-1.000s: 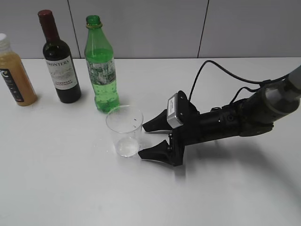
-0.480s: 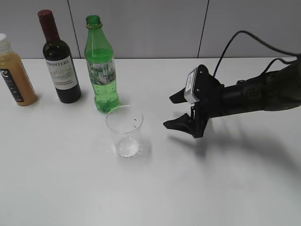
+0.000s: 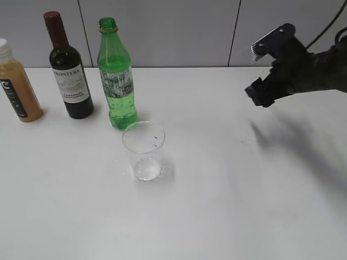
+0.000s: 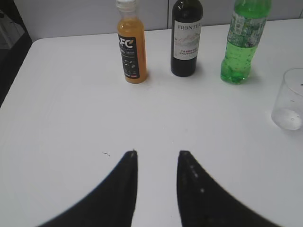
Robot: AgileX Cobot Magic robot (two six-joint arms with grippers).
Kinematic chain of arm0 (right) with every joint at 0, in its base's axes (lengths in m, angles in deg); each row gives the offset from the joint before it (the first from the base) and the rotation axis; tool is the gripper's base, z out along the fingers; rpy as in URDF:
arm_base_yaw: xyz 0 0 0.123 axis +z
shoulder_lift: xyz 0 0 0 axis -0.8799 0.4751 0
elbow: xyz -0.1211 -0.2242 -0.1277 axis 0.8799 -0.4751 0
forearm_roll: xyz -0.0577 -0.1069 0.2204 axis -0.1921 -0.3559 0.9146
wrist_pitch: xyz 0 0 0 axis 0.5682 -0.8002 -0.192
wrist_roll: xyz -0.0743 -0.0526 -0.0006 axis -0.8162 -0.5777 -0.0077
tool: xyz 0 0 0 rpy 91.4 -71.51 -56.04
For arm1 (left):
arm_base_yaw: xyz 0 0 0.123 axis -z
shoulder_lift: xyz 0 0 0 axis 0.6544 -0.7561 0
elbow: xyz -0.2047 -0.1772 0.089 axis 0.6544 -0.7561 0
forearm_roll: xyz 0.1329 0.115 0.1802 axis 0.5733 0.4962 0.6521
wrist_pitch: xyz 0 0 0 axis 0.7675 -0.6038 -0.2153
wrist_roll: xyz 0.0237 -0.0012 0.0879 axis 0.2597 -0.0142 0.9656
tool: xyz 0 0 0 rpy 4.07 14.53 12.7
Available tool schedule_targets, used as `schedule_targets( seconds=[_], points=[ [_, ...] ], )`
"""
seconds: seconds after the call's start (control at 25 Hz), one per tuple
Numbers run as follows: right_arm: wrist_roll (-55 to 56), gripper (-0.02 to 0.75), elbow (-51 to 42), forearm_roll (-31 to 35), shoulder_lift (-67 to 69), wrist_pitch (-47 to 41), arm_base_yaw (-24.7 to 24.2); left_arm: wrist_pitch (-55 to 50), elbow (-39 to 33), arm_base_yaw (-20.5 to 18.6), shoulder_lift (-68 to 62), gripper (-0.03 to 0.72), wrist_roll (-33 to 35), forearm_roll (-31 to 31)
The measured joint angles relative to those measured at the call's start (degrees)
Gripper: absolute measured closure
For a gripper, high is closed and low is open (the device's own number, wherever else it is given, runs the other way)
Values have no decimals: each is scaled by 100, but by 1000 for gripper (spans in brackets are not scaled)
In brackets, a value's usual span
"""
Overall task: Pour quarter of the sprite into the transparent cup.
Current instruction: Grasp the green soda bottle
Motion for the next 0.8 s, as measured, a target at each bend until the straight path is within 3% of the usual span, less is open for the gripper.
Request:
schedule_targets(
  seconds=[0.32, 0.52, 0.68, 0.8],
  points=[
    [-236, 134, 604, 1469, -289, -3373, -44, 0, 0, 0, 0, 460, 0, 0],
    [-1845, 134, 1422, 3608, -289, -4733, -224, 0, 0, 0, 0, 460, 0, 0],
    [-2839, 141, 2127, 5444, -284, -5758, -642, 0, 0, 0, 0, 460, 0, 0],
    [-3045, 142, 2528, 5777, -273, -6575, -855, 0, 0, 0, 0, 460, 0, 0]
  ],
)
